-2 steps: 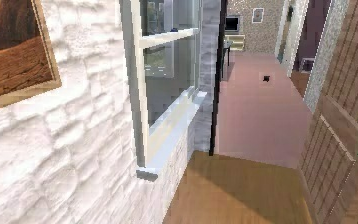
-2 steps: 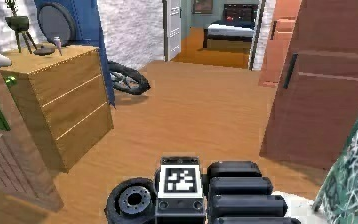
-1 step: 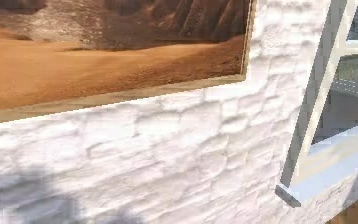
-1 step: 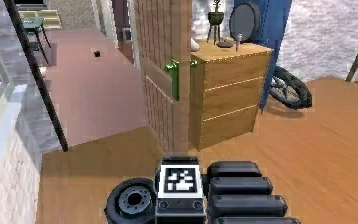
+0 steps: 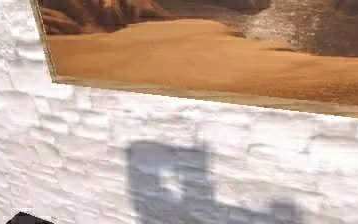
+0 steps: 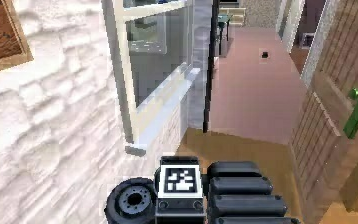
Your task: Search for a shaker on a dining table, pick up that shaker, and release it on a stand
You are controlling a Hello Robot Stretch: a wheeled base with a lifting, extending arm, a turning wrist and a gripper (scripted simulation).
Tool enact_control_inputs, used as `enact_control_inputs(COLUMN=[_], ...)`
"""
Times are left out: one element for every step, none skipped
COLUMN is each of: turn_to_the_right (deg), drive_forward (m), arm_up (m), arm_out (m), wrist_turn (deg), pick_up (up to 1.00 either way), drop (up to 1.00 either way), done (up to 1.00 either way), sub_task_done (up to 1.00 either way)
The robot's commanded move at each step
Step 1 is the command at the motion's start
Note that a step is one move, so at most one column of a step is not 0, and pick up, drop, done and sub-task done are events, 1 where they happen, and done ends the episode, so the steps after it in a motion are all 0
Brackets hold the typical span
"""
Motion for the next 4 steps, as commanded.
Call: enact_control_inputs(turn_to_the_right=[-33.0, 45.0, 45.0, 39.0], drive_forward=[0.0, 0.0, 0.0, 0.0], arm_up=[0.0, 0.0, 0.0, 0.0], arm_out=[0.0, 0.0, 0.0, 0.0], wrist_turn=[0.0, 0.0, 0.0, 0.0], pick_up=[0.0, 0.0, 0.0, 0.0], drop=[0.0, 0.0, 0.0, 0.0], done=[0.0, 0.0, 0.0, 0.0], sub_task_done=[0.0, 0.0, 0.0, 0.0])
